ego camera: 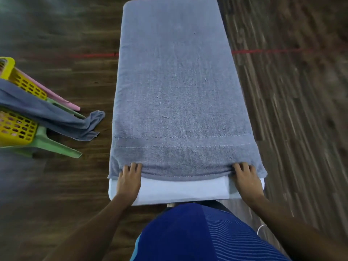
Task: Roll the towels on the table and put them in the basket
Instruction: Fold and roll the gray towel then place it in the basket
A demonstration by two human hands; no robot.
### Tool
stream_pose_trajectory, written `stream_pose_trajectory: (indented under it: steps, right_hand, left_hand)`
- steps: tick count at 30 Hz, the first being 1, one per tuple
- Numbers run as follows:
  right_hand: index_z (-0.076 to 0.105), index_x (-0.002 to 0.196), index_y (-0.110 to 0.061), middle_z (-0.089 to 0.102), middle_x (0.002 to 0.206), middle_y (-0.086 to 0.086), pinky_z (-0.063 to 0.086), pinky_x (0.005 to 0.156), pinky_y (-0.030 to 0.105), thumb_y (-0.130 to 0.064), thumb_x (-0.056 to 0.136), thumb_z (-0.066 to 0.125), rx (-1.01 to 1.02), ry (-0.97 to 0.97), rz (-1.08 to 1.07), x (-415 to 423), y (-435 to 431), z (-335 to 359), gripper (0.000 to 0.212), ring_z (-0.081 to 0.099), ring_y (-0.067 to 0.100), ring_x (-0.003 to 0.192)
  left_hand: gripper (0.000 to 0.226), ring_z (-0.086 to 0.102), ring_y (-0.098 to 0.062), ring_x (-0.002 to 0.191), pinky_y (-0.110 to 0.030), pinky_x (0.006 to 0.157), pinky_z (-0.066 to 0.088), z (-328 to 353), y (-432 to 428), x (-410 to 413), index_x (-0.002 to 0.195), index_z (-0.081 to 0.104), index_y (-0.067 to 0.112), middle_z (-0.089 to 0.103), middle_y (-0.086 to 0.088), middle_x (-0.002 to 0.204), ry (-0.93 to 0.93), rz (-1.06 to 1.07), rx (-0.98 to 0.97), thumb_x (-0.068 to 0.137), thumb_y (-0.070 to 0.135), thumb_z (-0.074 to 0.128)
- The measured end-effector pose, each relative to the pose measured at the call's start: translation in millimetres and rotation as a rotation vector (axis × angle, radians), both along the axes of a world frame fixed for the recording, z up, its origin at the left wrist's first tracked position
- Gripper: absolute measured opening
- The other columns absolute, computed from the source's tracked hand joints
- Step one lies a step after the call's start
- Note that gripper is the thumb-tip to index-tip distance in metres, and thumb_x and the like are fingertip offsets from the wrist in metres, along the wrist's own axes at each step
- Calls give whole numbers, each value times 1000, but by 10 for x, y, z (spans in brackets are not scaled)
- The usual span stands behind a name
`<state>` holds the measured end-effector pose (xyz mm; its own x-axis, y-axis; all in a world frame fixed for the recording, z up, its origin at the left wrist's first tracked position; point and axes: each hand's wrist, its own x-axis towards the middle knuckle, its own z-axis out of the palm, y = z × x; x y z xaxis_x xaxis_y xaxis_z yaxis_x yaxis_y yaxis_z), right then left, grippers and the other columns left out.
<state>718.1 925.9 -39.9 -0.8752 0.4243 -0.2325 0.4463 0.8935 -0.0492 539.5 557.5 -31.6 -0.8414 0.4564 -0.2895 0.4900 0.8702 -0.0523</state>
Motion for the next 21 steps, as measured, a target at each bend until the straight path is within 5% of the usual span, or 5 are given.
stream_pose_trajectory:
  steps: [3,8,11,16,21]
  right_hand:
    - [64,98,-4,59,92,18,51,53,48,7,67,73,-8,11,-15,-29,38,53,34,56,42,80]
    - [62,101,-6,60,100,13,49,71,50,6,73,69,-113,134,-28,48,203,-47,31,55,38,88]
    - [65,106,-9,62,107,8,47,81,46,3,79,65,-210,218,25,190,288,-76,29,55,30,96]
    - [64,109,-14,66,104,3,43,80,42,-29,87,33,-265,133,-21,357,284,-8,41,57,27,94]
    - [58,99,-21,69,94,5,44,78,39,-18,89,52,-390,12,-115,112,393,125,12,64,30,90]
  left_hand:
    - [50,55,-37,76,-44,61,52,-20,-46,-22,102,59,4,58,-17,92,-5,-28,25,57,-11,75]
    - [38,56,-36,75,-46,60,53,-34,-177,-79,98,63,2,60,-16,88,0,7,132,64,-11,72]
    - [25,56,-36,78,-47,67,54,-82,-236,-66,97,65,1,63,-16,91,21,11,238,75,-3,53]
    - [28,56,-31,73,-42,66,49,-90,-335,65,86,63,7,62,-8,81,20,36,312,81,17,38]
    - [32,56,-31,71,-43,70,44,-61,-315,57,83,61,10,60,-6,74,4,114,311,82,23,32]
